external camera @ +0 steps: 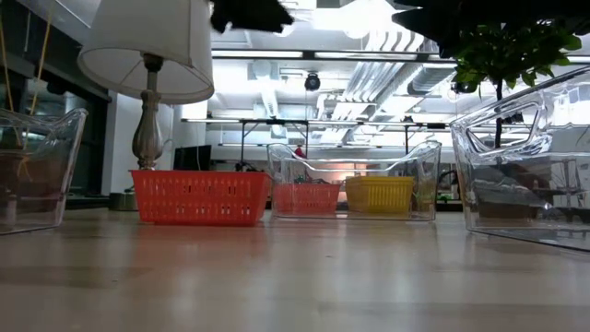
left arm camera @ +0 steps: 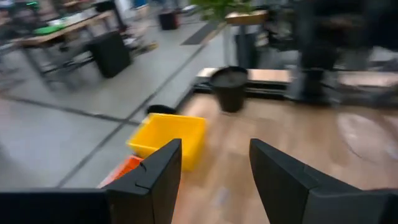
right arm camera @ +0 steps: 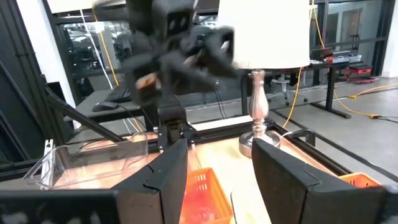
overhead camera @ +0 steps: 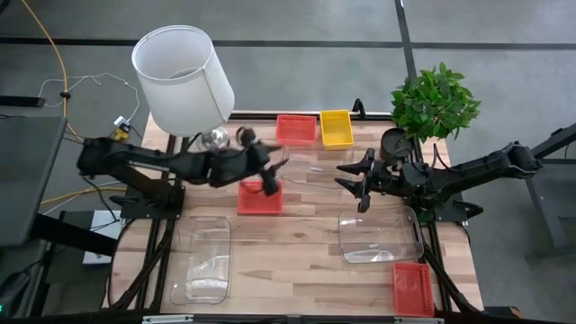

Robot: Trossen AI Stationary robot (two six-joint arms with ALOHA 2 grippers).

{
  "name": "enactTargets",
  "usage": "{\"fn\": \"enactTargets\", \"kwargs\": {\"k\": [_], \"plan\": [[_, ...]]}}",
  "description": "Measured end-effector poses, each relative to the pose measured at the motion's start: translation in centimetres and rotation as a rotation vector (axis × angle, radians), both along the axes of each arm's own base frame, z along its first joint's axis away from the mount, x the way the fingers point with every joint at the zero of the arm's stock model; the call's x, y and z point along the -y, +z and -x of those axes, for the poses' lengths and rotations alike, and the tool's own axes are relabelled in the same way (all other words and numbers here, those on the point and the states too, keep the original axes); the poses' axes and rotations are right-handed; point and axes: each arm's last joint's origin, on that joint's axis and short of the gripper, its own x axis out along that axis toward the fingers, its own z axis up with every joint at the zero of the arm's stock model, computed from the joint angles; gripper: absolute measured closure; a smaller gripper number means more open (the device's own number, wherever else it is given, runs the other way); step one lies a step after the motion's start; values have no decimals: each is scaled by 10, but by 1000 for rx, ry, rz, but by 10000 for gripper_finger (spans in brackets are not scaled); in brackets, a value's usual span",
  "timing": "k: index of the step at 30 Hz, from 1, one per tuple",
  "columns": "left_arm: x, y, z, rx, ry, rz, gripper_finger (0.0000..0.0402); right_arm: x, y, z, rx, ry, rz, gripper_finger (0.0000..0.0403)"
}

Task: Stack baskets by color
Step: Stack the bottom orange bin on the top orange bin

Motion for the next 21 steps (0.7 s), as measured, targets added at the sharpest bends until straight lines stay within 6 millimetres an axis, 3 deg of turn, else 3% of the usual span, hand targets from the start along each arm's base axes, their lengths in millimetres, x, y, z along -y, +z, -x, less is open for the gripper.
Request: {"fn": "enactTargets", "kwargs": {"k": [5, 9, 14, 21], "plan": [[14, -42, 27, 106, -59, 19, 227, 0, 0, 0, -3, 7, 1, 236], [19, -53, 37, 187, -85, -5, 227, -9, 17, -4, -56, 127, -61, 236], [20, -47, 41, 215, -93, -15, 227, -38, 37, -9, -405, 198, -136, 236], [24, -46, 42, 212, -112, -14, 227, -94, 55, -6, -899, 162, -471, 236]]}}
